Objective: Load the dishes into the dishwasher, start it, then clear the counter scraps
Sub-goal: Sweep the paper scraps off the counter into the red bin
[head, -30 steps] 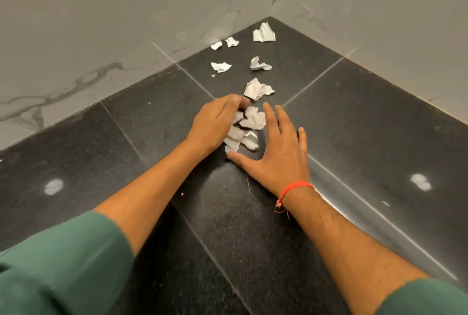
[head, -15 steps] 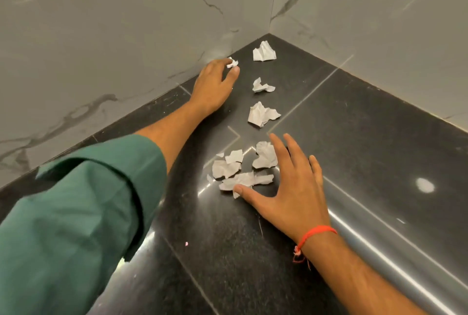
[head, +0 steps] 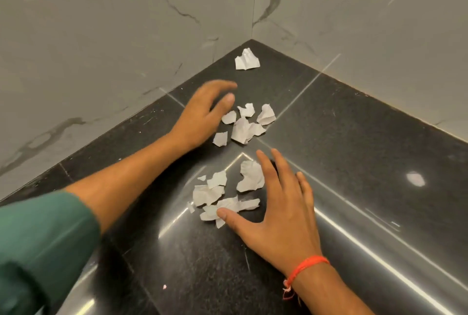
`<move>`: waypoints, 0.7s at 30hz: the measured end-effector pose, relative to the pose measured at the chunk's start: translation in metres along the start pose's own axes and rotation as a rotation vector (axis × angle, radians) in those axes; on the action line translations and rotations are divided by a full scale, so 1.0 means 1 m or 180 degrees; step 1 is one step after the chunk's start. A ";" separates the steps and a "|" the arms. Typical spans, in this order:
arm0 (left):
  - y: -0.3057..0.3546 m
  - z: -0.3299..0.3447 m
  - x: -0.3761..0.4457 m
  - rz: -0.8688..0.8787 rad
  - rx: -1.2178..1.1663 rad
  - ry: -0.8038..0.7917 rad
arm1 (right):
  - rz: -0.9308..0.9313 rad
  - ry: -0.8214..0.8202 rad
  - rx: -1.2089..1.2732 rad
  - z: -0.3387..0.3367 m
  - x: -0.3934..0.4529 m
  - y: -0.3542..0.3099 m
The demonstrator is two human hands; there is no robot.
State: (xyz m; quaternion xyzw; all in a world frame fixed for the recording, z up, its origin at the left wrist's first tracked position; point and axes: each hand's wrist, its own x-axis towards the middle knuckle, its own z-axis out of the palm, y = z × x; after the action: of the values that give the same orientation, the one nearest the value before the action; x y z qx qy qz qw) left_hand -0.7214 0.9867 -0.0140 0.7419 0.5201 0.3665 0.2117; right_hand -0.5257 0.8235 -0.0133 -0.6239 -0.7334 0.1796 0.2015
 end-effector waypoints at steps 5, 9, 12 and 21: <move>-0.014 0.021 0.109 -0.0495 0.0283 -0.0156 | -0.0014 0.0030 0.0005 -0.001 0.001 -0.001; -0.021 0.041 0.155 -0.0553 0.0486 -0.0743 | 0.0001 0.0070 0.0048 0.002 0.001 -0.002; -0.010 0.055 0.146 -0.0280 0.0834 -0.0963 | 0.0035 0.0032 0.0058 0.001 0.002 0.000; 0.022 0.024 -0.012 -0.0034 -0.0480 -0.1326 | 0.0031 0.0080 0.0096 0.003 0.005 0.006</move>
State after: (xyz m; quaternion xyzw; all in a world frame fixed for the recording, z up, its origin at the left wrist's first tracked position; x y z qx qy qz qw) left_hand -0.6920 0.9695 -0.0179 0.7808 0.4402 0.2421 0.3714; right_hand -0.5231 0.8297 -0.0184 -0.6266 -0.7249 0.1837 0.2192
